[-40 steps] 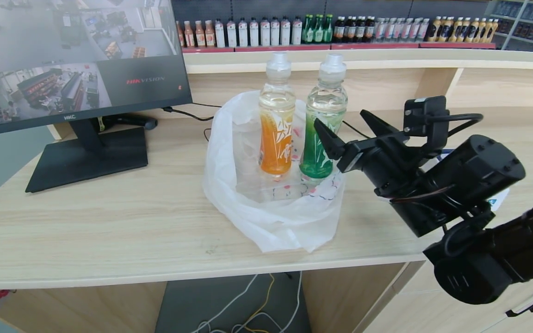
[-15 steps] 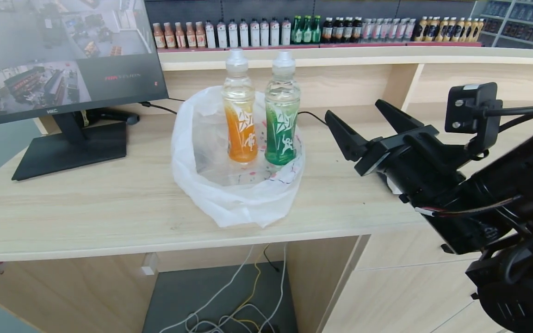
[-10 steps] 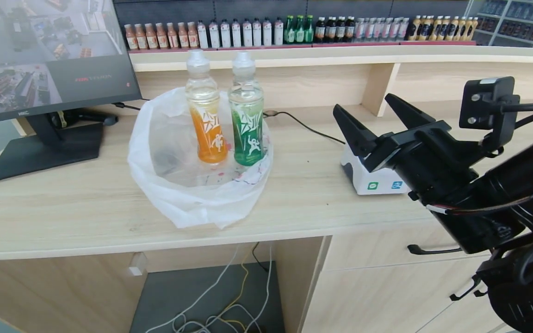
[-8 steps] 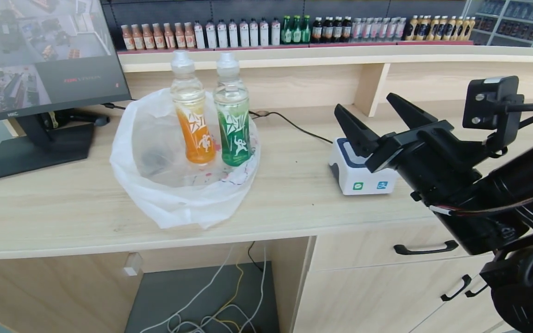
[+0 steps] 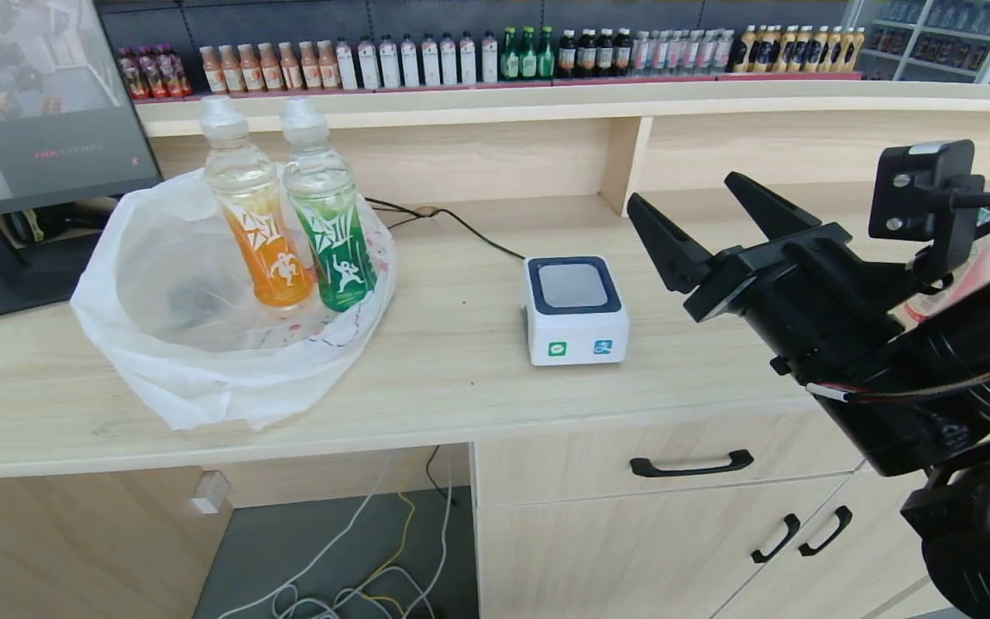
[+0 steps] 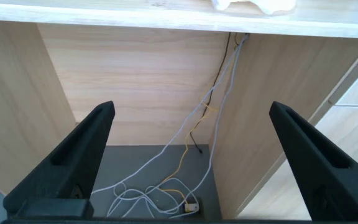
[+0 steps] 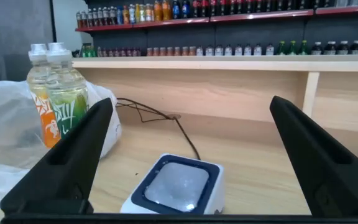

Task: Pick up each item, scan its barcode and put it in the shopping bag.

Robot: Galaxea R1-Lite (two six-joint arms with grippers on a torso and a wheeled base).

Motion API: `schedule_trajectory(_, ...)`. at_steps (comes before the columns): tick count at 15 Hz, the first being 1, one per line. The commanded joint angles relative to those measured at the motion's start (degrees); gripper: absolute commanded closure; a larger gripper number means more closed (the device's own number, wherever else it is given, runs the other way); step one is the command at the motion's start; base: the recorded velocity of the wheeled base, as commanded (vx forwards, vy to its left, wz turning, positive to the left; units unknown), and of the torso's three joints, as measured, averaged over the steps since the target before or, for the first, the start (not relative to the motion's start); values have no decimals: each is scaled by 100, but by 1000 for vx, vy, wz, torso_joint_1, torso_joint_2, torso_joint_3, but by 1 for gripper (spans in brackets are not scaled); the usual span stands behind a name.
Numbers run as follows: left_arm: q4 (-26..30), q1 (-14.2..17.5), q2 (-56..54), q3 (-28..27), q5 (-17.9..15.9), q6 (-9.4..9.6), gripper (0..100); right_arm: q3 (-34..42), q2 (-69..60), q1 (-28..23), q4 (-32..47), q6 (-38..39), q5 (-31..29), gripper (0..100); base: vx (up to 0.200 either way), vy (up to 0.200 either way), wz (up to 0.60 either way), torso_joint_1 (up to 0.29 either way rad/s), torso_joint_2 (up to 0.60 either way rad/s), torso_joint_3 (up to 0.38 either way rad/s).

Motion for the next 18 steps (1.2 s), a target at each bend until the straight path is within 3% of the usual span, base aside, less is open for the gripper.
schedule_trajectory(1, 0, 0, -2, 0, 0, 1, 0, 12, -21, 3, -8, -2, -1, 0, 0, -200, 0, 7, 7, 2)
schedule_trajectory(18, 0, 0, -2, 0, 0, 1, 0, 363, -399, 170, -8, -11, -1, 0, 0, -200, 0, 1, 3, 3)
